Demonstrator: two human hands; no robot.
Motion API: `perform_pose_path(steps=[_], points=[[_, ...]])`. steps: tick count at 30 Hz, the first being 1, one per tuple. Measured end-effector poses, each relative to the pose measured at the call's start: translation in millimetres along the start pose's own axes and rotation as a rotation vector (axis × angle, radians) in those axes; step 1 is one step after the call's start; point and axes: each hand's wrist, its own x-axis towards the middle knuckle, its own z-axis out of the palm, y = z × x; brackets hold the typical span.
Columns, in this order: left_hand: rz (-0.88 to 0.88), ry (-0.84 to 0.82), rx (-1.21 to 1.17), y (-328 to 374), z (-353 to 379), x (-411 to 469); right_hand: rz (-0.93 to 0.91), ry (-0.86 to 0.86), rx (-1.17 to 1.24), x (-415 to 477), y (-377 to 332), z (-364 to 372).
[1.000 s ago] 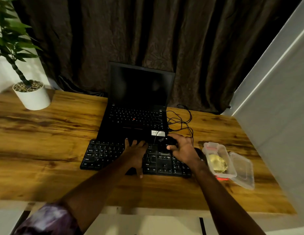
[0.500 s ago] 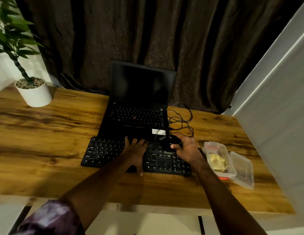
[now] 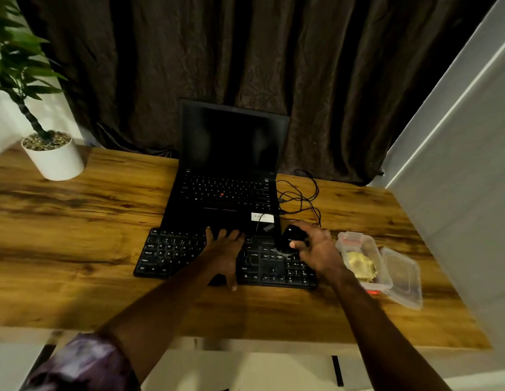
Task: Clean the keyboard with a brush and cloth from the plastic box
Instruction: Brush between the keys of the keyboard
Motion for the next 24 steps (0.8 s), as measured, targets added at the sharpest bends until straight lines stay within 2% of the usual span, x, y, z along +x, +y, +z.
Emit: perform_pose_path(steps=[6,10,17,24], points=[[-0.005,0.007,0.015,1,-1,-1,-0.055,-0.093,0.048,17,-6,33],[-0.01,0.007,0.0,1,0,-1,-0.044,-0.078,0.129,13,-16,27],[-0.009,0.002,-0.001,0,0,-1,0.011,-0.033,0.038,9,20,9],[-0.019,0.007,-0.011,1,1,-2,-0.057,-0.108,0.032,14,-17,37]])
